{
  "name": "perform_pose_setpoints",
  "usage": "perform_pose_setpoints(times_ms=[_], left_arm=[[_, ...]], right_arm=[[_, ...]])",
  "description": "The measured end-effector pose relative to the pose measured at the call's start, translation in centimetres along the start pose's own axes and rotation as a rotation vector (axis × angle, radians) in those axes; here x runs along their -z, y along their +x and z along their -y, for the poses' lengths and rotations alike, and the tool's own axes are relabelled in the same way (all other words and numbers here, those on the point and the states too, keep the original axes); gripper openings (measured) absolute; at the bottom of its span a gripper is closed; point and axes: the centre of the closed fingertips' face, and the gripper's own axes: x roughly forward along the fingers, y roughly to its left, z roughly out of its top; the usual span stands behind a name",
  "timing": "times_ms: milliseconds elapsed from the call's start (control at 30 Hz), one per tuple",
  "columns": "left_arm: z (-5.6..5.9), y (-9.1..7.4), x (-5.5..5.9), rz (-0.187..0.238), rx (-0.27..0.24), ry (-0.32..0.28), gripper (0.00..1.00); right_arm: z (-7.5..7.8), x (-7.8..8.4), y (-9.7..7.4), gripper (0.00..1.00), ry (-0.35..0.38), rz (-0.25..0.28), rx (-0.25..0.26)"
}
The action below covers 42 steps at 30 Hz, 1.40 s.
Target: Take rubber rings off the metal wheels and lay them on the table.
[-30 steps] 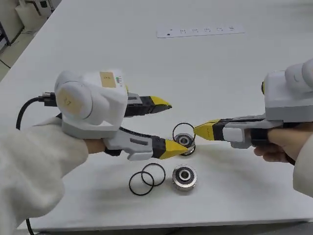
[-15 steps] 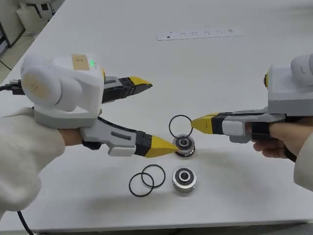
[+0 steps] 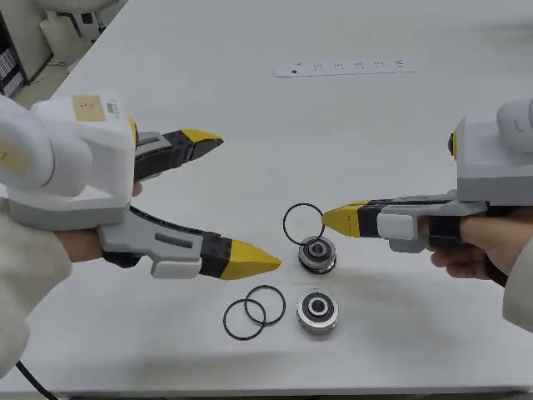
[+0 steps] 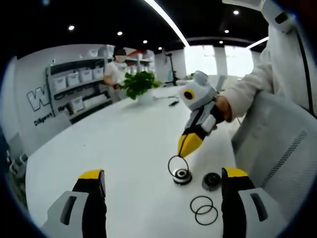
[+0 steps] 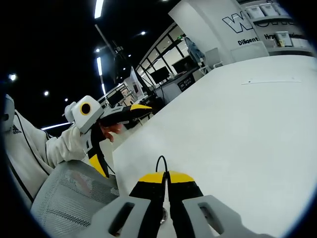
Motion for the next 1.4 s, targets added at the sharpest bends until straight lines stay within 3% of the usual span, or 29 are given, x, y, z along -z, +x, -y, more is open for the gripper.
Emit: perform_pose_setpoints(times_ms=[233,667,967,1167,1400], left_arm=[[1.2,-0.7,1.4,-0.032,0.027,-0.005,1.00],[2.3,-1.5,3.8,-0.106,0.060,-0.030,1.00],[2.5,-1.4,4.2,-0.115,0.073,-0.049,1.00],[2.7,-1.3,5.2,-0.162,0.086,-0.032,1.00],[3.3,-1.1,5.3,-0.166,0.116,-0.037,1.00]], right_arm=[[-0.8,0.8,0.6,0.00,-0.020,-0.038,-0.022],[-2.0,3.2,1.8,0.00,-0.068,-0.144,-0.054],[-2.4,5.1,2.7,0.00,-0.107,-0.226,-0.071],[-2.1,6.1,3.2,0.00,-0.115,-0.276,-0.073],[-1.8,6.2,3.2,0.00,-0.108,-0.290,-0.064]])
